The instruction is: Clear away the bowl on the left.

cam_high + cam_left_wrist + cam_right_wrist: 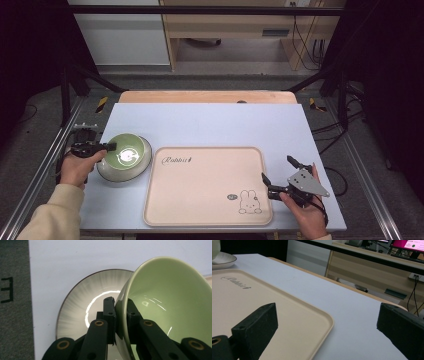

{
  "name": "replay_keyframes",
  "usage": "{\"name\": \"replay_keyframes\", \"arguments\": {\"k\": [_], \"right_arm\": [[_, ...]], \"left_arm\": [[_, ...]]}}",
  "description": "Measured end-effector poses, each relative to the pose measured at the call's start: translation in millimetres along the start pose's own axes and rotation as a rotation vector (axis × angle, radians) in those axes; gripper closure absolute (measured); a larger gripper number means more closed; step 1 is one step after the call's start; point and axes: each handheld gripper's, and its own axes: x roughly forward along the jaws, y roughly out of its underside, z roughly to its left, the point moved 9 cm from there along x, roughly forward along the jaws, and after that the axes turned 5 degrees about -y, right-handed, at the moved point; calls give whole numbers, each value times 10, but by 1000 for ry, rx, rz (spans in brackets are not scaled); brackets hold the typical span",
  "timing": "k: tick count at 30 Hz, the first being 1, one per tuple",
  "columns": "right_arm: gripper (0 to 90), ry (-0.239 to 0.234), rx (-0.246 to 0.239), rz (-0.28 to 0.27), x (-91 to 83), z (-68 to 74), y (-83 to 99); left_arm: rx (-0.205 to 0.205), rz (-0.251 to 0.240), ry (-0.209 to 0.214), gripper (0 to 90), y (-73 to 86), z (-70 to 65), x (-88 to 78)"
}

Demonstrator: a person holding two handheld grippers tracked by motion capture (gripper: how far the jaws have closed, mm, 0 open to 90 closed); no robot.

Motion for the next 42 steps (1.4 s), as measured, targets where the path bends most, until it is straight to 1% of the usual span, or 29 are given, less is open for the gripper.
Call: {"name": "replay_keyframes", "arguments": {"k": [1, 2, 4, 6, 7, 8, 9, 14, 18, 22, 24, 31, 36, 42], "right_arm": [[35, 1, 2, 0, -1, -2, 1], [35, 2, 3, -1, -4, -7, -1], [35, 3, 5, -1, -10, -11, -3], [35, 4, 4, -4, -15, -13, -8], [35, 5, 2, -6, -19, -14, -12], [35, 4, 2, -8, -22, -14, -15], [35, 4, 1, -9, -24, -16, -16], [35, 5, 3, -9, -28, -24, -16], [35, 5, 2, -9, -27, -23, -17], [35, 6, 3, -11, -31, -23, -20], [35, 6, 3, -10, -33, -24, -18], [35, 6, 7, -11, -34, -25, -20], [35, 6, 7, -13, -35, -24, -23], [35, 5, 7, -14, -35, -23, -25]], "left_arm": [[14, -7, 7, 826, -30, -60, -12], [18, -11, 11, 825, -46, -92, -15], [33, -21, 11, 825, -83, -164, -22], [60, -22, 24, 825, -121, -283, -23], [60, -22, 24, 825, -121, -283, -23], [75, -28, 38, 825, -149, -380, -20], [81, -31, 49, 826, -165, -444, -17], [110, -35, 88, 825, -208, -675, 8], [114, -33, 120, 826, -215, -820, 39], [125, -29, 150, 825, -219, -967, 66], [137, -24, 162, 825, -218, -1032, 80], [156, -9, 199, 825, -186, -1268, 175], [179, 8, 222, 825, -149, -1444, 237], [185, 22, 249, 825, -115, -1613, 338]]}}
